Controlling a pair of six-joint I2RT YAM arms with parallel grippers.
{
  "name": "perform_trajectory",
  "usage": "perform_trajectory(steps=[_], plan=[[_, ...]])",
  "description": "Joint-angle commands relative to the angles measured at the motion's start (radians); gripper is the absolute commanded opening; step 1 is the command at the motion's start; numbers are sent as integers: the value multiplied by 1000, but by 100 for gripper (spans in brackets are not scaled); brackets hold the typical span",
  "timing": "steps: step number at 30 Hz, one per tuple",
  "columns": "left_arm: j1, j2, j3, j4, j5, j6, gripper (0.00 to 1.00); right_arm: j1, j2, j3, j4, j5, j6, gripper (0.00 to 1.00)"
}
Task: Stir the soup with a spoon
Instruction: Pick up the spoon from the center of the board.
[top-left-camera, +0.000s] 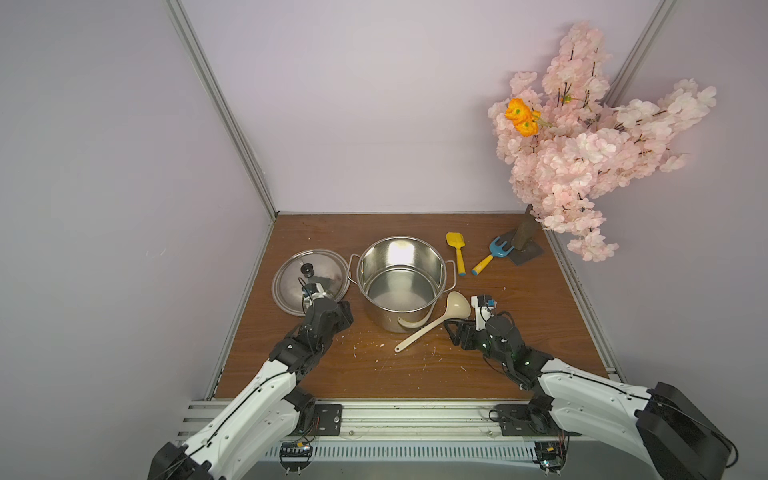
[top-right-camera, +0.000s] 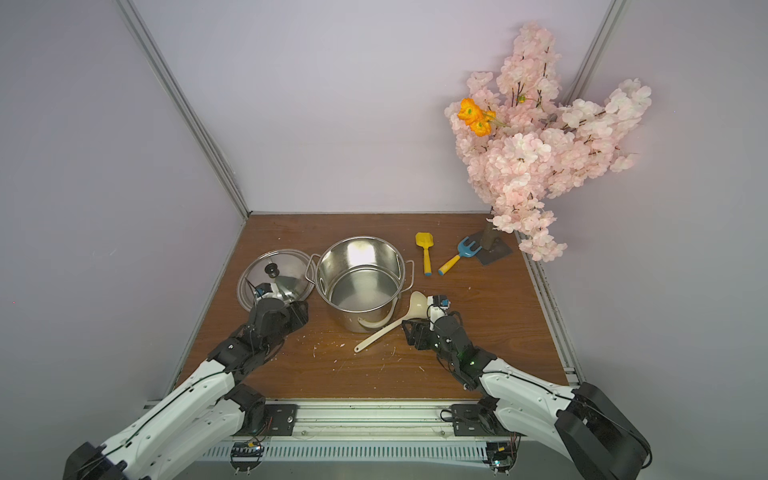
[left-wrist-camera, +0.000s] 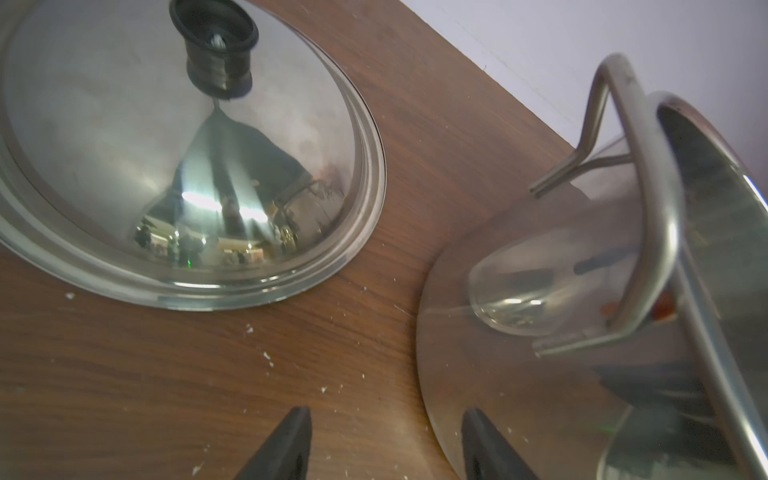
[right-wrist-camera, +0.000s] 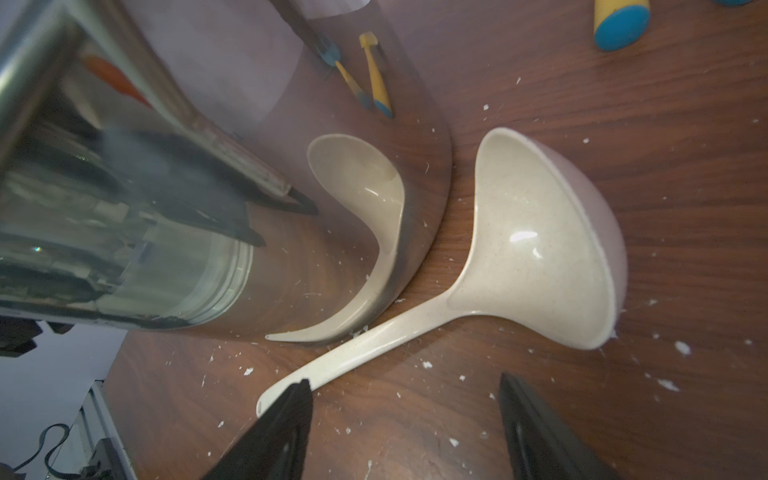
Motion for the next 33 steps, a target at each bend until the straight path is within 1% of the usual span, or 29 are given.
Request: perform_trajectory(steps=[1, 5, 7, 11, 15, 19, 24, 27, 33], plan=[[-74, 8, -42, -50, 77, -36, 54, 9, 27, -10, 65, -17, 22, 74], [-241, 80, -44, -33, 20, -55, 46, 18, 60, 8, 67, -23, 20, 74], [-299, 124, -35, -5, 8, -46, 40, 20, 66, 11, 67, -21, 20, 73], [-373, 221, -19, 86, 16, -18, 29, 24, 75, 17, 66, -25, 17, 73], [-420, 317, -18, 192, 13, -2, 16, 29, 74, 21, 51, -27, 14, 73], [-442, 389, -25, 303, 15, 16, 15, 32, 60, 21, 29, -22, 11, 73], [-455, 438, -63, 437, -3, 14, 16, 37, 27, -9, 32, -11, 24, 73], [-471, 477, -70, 491, -7, 12, 17, 39, 12, -24, 32, -1, 37, 73], [-532, 575, -57, 564, -38, 0, 19, 47, 0, -35, 26, 6, 53, 73]])
